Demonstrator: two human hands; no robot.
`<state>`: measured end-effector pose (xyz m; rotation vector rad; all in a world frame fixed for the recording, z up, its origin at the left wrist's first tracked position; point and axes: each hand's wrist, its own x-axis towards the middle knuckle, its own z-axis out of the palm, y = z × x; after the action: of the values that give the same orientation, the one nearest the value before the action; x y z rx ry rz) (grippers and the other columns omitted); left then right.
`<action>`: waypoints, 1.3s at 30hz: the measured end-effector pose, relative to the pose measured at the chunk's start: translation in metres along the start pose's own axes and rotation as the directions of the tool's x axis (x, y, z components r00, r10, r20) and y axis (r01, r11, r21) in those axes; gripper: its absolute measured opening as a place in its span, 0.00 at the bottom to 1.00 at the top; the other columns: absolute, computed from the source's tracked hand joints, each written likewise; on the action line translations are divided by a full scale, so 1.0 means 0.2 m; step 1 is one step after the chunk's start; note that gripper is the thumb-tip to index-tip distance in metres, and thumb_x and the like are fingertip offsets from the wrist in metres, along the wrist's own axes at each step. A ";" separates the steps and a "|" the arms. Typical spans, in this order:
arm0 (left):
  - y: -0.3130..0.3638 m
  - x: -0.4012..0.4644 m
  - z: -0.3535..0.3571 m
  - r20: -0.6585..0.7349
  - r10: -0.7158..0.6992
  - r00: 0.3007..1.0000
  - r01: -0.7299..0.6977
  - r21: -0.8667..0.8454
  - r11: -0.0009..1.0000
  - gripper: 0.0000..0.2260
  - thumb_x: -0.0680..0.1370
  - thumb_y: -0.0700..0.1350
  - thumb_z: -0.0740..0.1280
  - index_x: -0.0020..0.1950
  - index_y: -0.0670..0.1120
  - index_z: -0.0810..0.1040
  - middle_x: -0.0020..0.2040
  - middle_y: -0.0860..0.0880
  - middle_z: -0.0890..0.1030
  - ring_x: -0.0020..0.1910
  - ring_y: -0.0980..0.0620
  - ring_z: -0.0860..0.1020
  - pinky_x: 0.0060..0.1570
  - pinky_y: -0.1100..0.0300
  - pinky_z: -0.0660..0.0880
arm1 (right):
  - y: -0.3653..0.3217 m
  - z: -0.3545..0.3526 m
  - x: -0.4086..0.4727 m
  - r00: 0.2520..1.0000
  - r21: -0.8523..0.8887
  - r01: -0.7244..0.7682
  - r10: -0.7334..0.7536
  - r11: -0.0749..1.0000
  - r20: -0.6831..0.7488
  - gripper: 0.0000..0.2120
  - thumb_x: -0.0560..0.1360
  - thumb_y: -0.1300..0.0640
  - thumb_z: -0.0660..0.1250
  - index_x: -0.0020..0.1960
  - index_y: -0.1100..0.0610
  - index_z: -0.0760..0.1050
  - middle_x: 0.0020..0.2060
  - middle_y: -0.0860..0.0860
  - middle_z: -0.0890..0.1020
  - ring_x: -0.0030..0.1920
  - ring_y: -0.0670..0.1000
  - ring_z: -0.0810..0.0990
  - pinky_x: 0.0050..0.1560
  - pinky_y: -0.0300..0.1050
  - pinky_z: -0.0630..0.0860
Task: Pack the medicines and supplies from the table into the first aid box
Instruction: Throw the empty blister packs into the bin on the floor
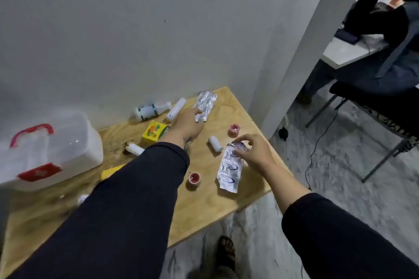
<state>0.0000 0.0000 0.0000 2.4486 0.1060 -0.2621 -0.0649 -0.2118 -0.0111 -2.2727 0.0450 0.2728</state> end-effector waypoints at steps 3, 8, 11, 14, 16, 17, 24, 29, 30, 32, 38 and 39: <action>-0.03 0.16 0.05 -0.098 0.000 0.995 -0.006 -0.059 0.998 0.19 0.78 0.46 0.63 0.69 0.49 0.71 0.70 0.47 0.71 0.67 0.46 0.71 0.60 0.58 0.67 | 0.10 0.04 0.08 0.999 0.063 0.039 -0.038 0.997 -0.015 0.14 0.64 0.62 0.76 0.49 0.56 0.83 0.50 0.54 0.82 0.53 0.53 0.79 0.51 0.38 0.71; -0.08 0.35 0.15 -0.119 -0.012 0.993 0.014 0.019 1.000 0.15 0.78 0.47 0.64 0.65 0.51 0.74 0.69 0.49 0.71 0.66 0.46 0.71 0.63 0.54 0.68 | 0.18 0.08 0.15 0.998 0.088 0.021 -0.017 0.996 -0.056 0.11 0.63 0.61 0.77 0.45 0.52 0.83 0.47 0.52 0.78 0.53 0.54 0.75 0.53 0.44 0.73; -0.10 0.41 0.19 -0.132 -0.039 0.991 0.053 0.109 0.993 0.14 0.78 0.48 0.65 0.64 0.54 0.75 0.67 0.49 0.71 0.65 0.43 0.70 0.63 0.48 0.70 | 0.19 0.10 0.16 0.999 0.080 0.022 -0.018 0.997 -0.051 0.11 0.64 0.59 0.77 0.45 0.49 0.83 0.43 0.46 0.77 0.52 0.52 0.73 0.49 0.40 0.70; -0.08 0.45 0.20 -0.192 -0.071 0.979 0.095 0.122 0.988 0.13 0.77 0.46 0.66 0.60 0.55 0.78 0.64 0.49 0.76 0.64 0.43 0.71 0.62 0.46 0.72 | 0.20 0.10 0.18 0.998 0.060 0.017 -0.014 0.998 -0.056 0.10 0.65 0.57 0.76 0.45 0.47 0.83 0.41 0.43 0.76 0.50 0.48 0.69 0.48 0.38 0.67; -0.06 0.45 0.20 -0.209 -0.096 0.973 0.118 0.093 0.989 0.13 0.76 0.45 0.68 0.60 0.52 0.79 0.63 0.47 0.76 0.63 0.43 0.73 0.62 0.48 0.73 | 0.20 0.11 0.17 0.998 0.052 0.006 -0.003 0.999 -0.056 0.10 0.66 0.57 0.75 0.45 0.47 0.83 0.42 0.45 0.78 0.50 0.48 0.68 0.48 0.39 0.67; -0.04 0.44 0.20 -0.211 -0.115 0.971 0.133 0.071 0.989 0.14 0.75 0.44 0.69 0.60 0.51 0.79 0.64 0.47 0.75 0.61 0.43 0.75 0.61 0.49 0.73 | 0.20 0.11 0.18 0.998 0.048 0.001 0.001 0.999 -0.055 0.10 0.66 0.57 0.75 0.46 0.47 0.83 0.43 0.47 0.78 0.50 0.49 0.68 0.49 0.39 0.67; 0.02 0.32 0.13 -0.231 -0.305 0.924 0.221 -0.331 0.918 0.17 0.74 0.34 0.69 0.62 0.45 0.79 0.63 0.46 0.78 0.60 0.47 0.77 0.58 0.61 0.72 | 0.12 0.04 0.14 1.000 0.069 -0.018 0.019 0.997 -0.008 0.13 0.66 0.67 0.72 0.49 0.56 0.83 0.49 0.53 0.81 0.47 0.48 0.76 0.47 0.36 0.72; 0.08 0.10 0.00 -0.259 -0.275 0.926 0.149 -0.421 0.895 0.18 0.75 0.36 0.70 0.64 0.45 0.78 0.64 0.46 0.78 0.63 0.47 0.76 0.63 0.58 0.71 | -0.02 -0.04 0.08 0.995 0.098 -0.087 0.082 0.991 0.055 0.15 0.65 0.71 0.70 0.49 0.58 0.83 0.47 0.51 0.81 0.44 0.46 0.77 0.44 0.37 0.78; 0.09 0.05 -0.04 -0.262 -0.266 0.928 0.127 -0.448 0.885 0.18 0.74 0.36 0.70 0.64 0.45 0.78 0.65 0.47 0.78 0.64 0.48 0.75 0.64 0.58 0.71 | -0.07 -0.06 0.06 0.995 0.109 -0.084 0.077 0.991 0.065 0.16 0.65 0.72 0.70 0.49 0.59 0.83 0.47 0.51 0.81 0.42 0.45 0.77 0.38 0.33 0.77; 0.09 -0.09 -0.10 -0.265 -0.249 0.931 0.093 -0.489 0.867 0.18 0.75 0.36 0.70 0.64 0.45 0.78 0.66 0.47 0.77 0.65 0.48 0.74 0.65 0.58 0.70 | -0.19 -0.10 0.01 0.996 0.121 -0.056 0.047 0.991 0.076 0.16 0.66 0.72 0.70 0.50 0.59 0.83 0.46 0.51 0.80 0.41 0.46 0.77 0.31 0.31 0.77; -0.08 -0.59 -0.35 -0.368 -0.288 0.884 0.067 -0.512 0.856 0.18 0.75 0.37 0.70 0.64 0.46 0.78 0.65 0.47 0.78 0.60 0.51 0.76 0.55 0.65 0.70 | -0.59 -0.05 -0.20 0.990 0.083 0.101 -0.109 0.991 0.093 0.16 0.68 0.71 0.69 0.53 0.59 0.82 0.42 0.57 0.79 0.41 0.52 0.76 0.48 0.49 0.82; -0.13 -0.67 -0.40 -0.386 -0.305 0.870 0.067 -0.522 0.850 0.18 0.74 0.37 0.71 0.64 0.46 0.78 0.65 0.47 0.78 0.58 0.51 0.77 0.53 0.66 0.71 | -0.65 -0.01 -0.24 0.986 0.084 0.126 -0.134 0.988 0.096 0.16 0.68 0.71 0.69 0.53 0.59 0.82 0.42 0.58 0.80 0.41 0.52 0.76 0.51 0.51 0.82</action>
<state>-0.1224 0.0692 0.0740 1.9327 0.5605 0.2465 -0.0954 -0.1293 0.0971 -2.1706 -0.1426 0.3114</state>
